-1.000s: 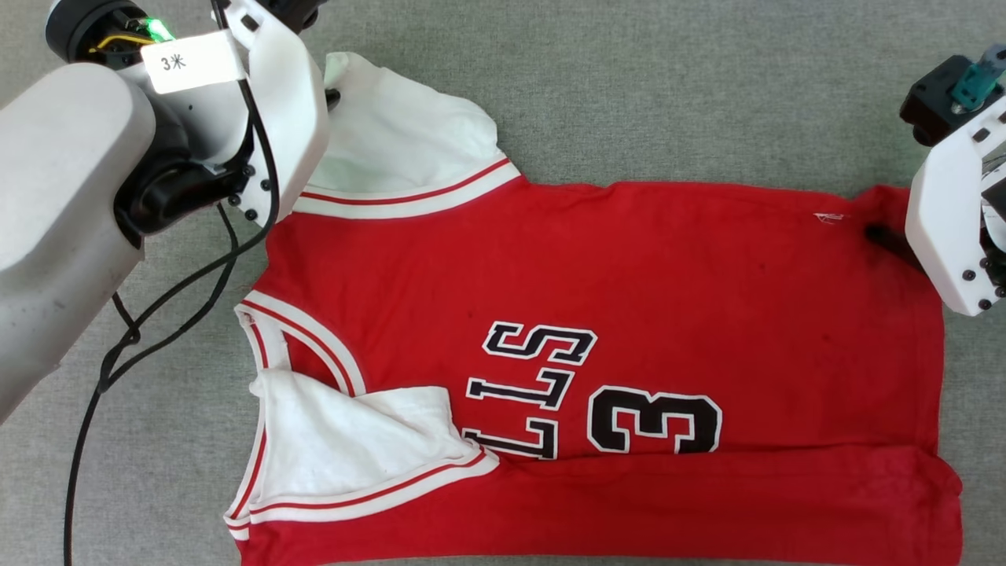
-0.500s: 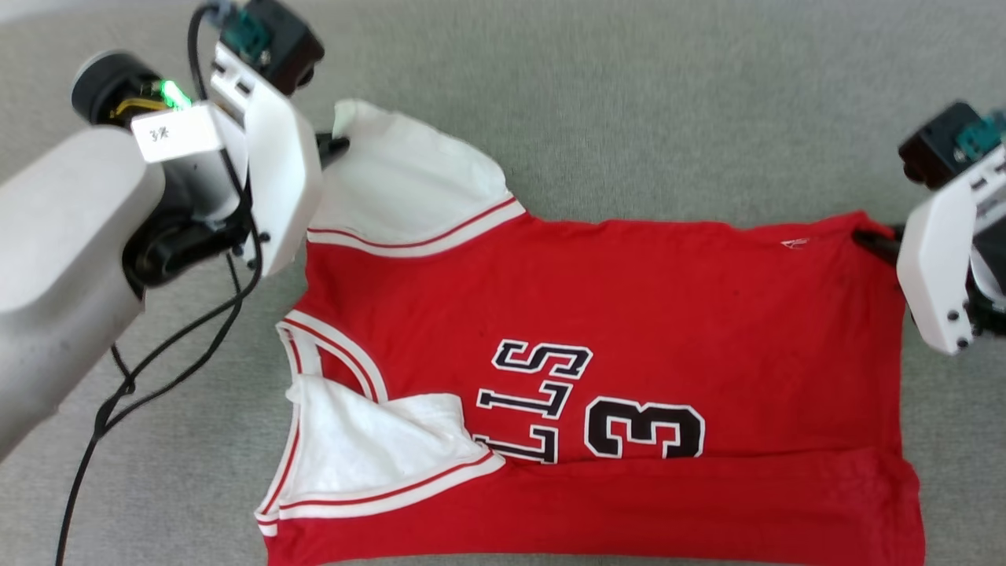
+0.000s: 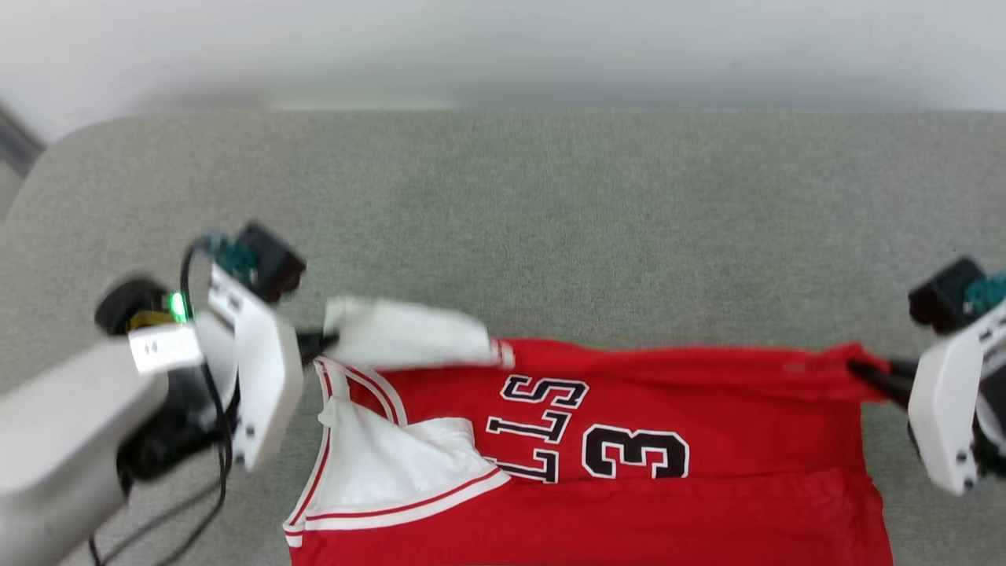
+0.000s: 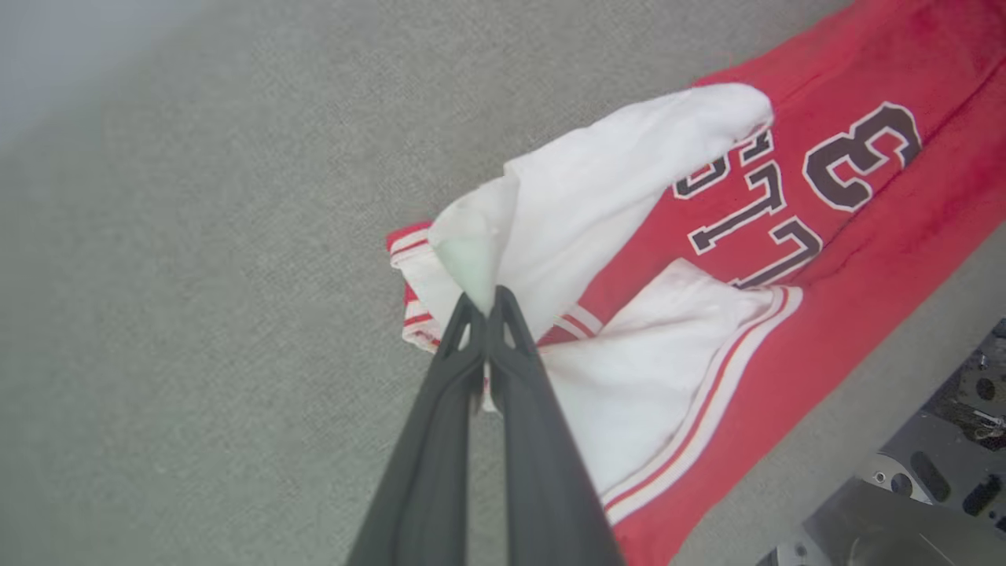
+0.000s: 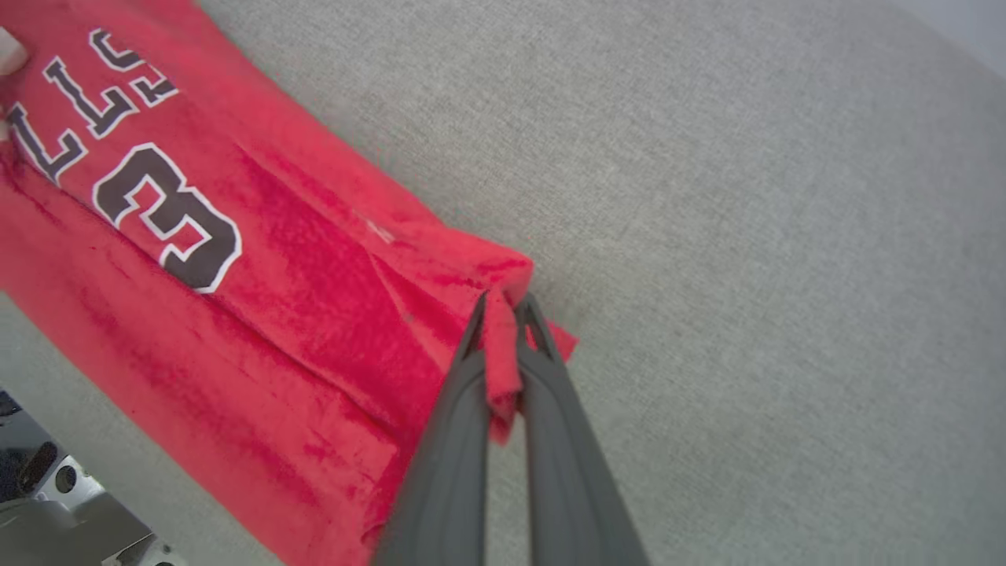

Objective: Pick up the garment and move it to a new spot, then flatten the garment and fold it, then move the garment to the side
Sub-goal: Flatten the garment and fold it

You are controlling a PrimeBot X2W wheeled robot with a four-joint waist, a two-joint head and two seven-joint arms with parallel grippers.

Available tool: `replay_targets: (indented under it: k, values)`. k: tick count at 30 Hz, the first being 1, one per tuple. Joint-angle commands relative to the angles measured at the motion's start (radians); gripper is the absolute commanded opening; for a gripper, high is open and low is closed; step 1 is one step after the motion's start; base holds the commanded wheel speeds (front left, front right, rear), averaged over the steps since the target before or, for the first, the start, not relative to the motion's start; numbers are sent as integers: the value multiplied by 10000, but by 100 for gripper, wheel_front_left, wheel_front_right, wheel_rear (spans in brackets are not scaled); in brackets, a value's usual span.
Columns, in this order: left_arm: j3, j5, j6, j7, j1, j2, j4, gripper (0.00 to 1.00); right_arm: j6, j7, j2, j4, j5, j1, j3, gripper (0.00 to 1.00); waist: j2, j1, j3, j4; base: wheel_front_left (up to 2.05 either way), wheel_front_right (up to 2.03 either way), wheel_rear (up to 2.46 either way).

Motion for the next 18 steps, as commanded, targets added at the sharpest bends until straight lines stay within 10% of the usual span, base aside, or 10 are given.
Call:
replay_targets:
  k: [1,17,18]
  values:
    - [-92,-86,163,-129,453,136,-198,0,-4,-131,-61,-106,27,485,-88,0,0,2,-197,14,0,0,0]
    - [-563,-599,777,-1708,3395,-126,632,0,-8,-696,910,667,-440,3182,-923,5,0,2,55,-132,0,0,0]
    - [-532,-598,785,-1836,3409,-198,716,62,-8,-751,981,696,-477,3186,-971,51,0,2,49,-141,0,0,0]
